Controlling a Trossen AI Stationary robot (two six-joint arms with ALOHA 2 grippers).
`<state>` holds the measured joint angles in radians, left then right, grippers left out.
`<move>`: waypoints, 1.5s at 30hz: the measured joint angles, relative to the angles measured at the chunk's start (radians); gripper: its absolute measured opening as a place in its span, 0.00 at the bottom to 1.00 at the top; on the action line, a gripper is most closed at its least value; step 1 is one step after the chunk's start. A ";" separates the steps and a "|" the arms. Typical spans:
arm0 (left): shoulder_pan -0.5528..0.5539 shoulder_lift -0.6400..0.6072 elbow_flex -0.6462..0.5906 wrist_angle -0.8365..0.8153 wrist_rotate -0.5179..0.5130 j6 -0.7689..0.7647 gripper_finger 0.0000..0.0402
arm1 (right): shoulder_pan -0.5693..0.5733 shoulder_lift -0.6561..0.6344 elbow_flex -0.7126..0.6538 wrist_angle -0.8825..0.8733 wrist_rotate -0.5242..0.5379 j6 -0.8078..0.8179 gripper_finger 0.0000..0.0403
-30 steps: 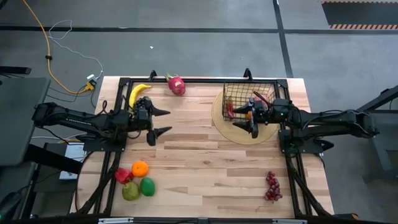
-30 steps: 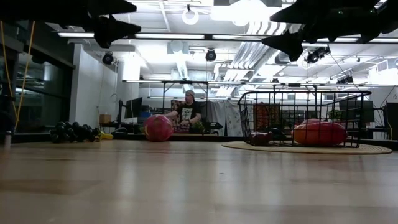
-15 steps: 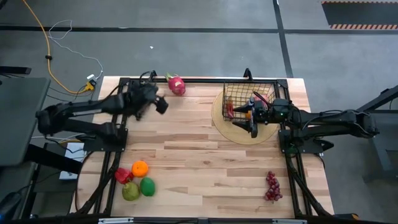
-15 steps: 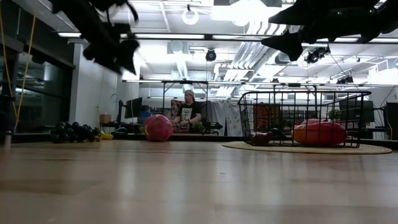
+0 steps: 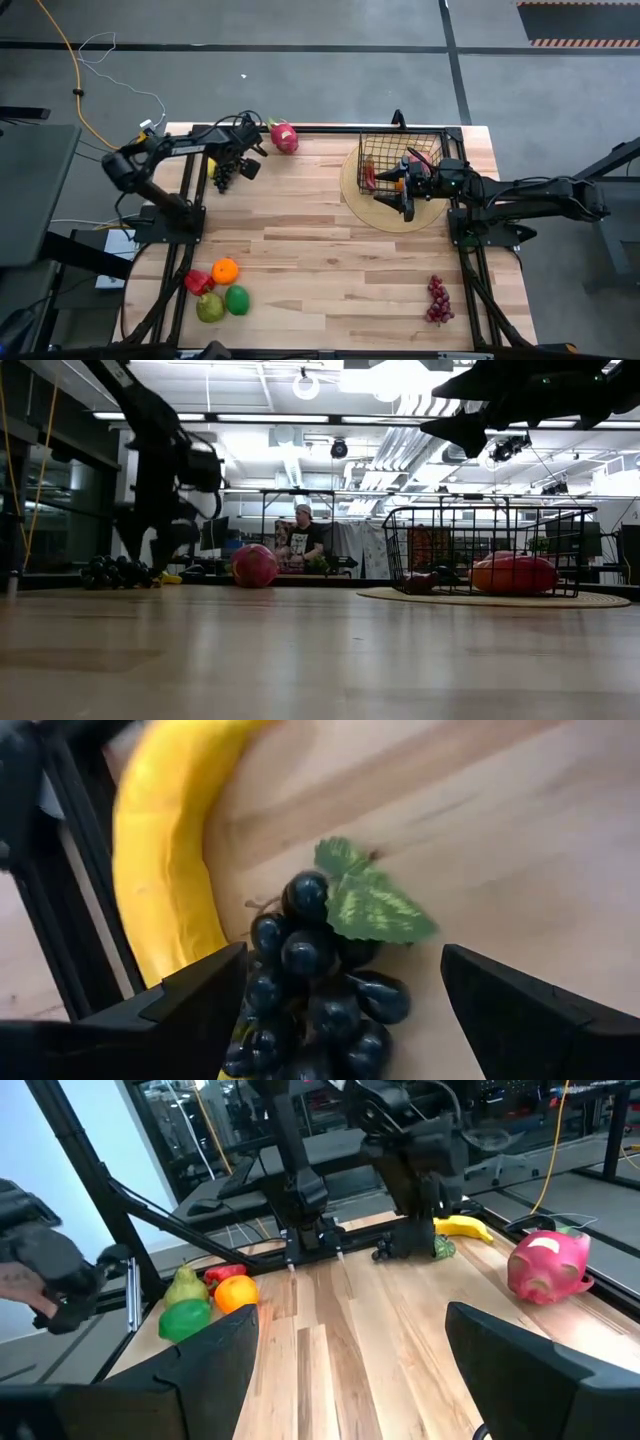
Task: Build produce basket
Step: Put the black grapes into the wire basket
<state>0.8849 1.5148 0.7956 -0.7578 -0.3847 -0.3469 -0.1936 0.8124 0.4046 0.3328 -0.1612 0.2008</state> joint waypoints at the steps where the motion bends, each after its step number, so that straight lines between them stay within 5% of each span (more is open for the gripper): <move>1: 0.008 0.019 0.000 0.005 -0.002 0.002 0.79 | 0.000 0.000 0.000 0.000 0.000 0.000 0.77; 14: 0.002 0.063 0.004 0.013 0.006 0.026 0.75 | 0.000 0.000 0.000 -0.039 0.000 0.000 0.77; 31: 0.001 0.053 0.003 0.018 -0.031 0.017 0.15 | 0.000 0.000 0.000 -0.060 0.000 0.000 0.77; 45: -0.114 -0.250 0.069 0.048 0.062 0.062 0.12 | 0.000 0.000 0.000 -0.060 0.009 0.001 0.77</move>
<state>0.7712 1.2646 0.8643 -0.7095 -0.3224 -0.2850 -0.1936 0.8124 0.4046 0.2733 -0.1518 0.2023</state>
